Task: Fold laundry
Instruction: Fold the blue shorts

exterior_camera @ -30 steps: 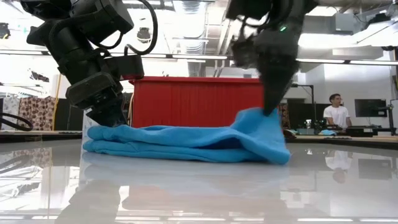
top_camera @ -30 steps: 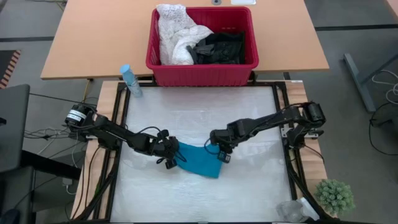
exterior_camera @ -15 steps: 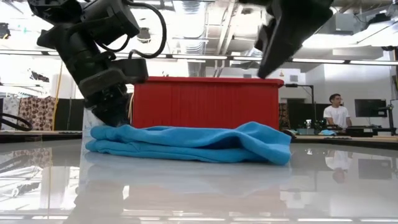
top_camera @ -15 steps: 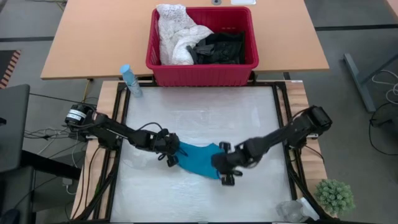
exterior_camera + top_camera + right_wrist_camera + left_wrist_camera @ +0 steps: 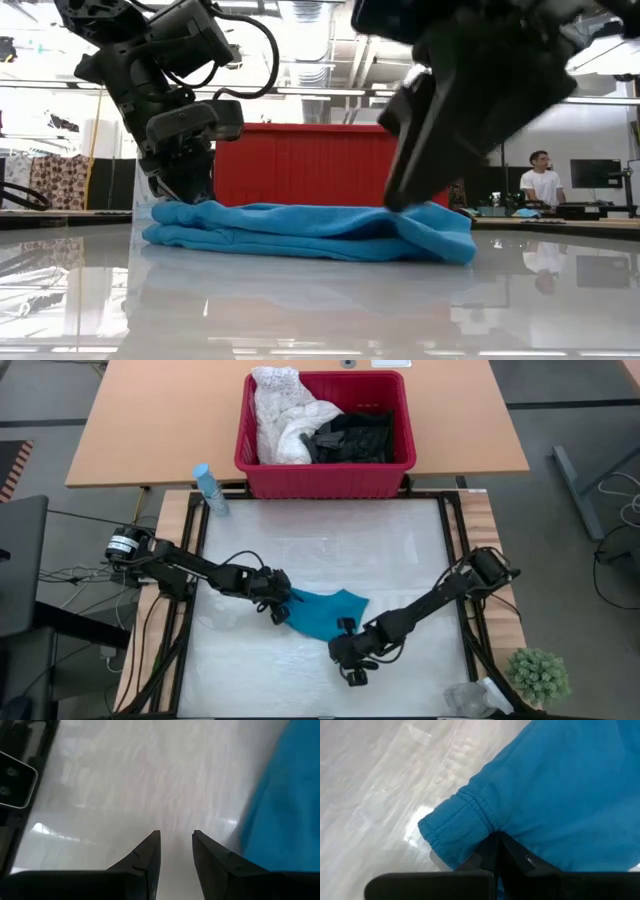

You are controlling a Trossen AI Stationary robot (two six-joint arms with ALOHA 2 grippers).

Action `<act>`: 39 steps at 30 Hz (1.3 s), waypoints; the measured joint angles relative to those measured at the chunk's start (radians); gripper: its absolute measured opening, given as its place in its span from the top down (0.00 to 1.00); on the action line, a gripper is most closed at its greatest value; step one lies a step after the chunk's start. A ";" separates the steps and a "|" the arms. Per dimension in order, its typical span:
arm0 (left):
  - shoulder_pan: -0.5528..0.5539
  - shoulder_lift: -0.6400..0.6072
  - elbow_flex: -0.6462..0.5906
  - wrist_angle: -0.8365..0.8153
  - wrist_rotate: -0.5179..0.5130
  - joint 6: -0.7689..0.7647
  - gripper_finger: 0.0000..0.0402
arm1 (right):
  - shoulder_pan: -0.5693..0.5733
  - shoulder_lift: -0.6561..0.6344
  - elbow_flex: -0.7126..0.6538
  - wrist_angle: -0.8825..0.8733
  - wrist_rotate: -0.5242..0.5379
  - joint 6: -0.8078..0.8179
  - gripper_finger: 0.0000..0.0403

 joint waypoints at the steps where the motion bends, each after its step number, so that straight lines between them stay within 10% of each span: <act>1: 0.000 0.000 0.000 0.000 0.004 0.000 1.00 | -0.002 0.011 0.000 -0.005 0.001 0.002 0.66; 39: -0.001 0.001 -0.001 -0.002 -0.013 0.084 1.00 | -0.103 -0.042 0.080 -0.368 0.106 0.053 0.70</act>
